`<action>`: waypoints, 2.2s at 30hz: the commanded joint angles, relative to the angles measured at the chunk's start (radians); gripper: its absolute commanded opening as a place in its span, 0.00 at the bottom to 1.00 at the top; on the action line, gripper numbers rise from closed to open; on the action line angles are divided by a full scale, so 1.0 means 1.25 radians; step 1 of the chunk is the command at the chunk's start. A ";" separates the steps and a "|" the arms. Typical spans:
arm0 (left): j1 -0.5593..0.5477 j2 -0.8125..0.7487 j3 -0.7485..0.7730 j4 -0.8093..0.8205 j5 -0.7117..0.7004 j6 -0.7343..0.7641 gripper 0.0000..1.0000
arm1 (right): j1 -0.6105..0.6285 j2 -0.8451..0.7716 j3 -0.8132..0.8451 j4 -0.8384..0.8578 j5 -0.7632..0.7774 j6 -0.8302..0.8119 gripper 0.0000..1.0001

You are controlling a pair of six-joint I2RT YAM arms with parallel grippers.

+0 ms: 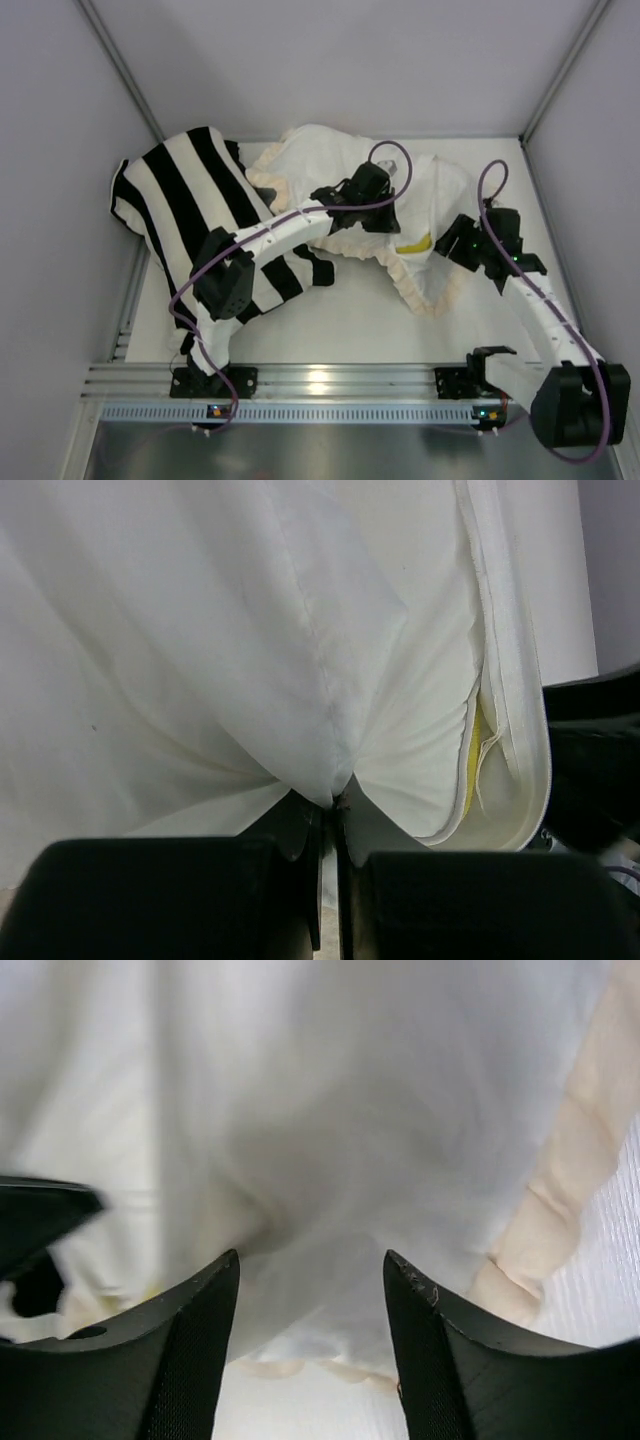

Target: Remove the pillowcase from the pillow

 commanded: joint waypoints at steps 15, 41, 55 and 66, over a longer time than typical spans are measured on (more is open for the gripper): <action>0.006 0.009 0.070 0.049 0.015 0.010 0.00 | 0.105 0.108 0.190 -0.135 0.093 -0.010 0.54; 0.025 -0.009 0.161 0.000 0.047 0.019 0.00 | 0.121 -0.014 -0.007 -0.127 0.225 0.013 0.00; 0.025 -0.257 0.044 0.027 0.149 -0.027 0.00 | 0.133 0.151 -0.071 0.107 0.157 0.124 0.00; 0.055 -0.445 -0.216 0.057 0.165 -0.024 0.00 | 0.117 0.087 -0.020 0.051 0.402 0.088 0.00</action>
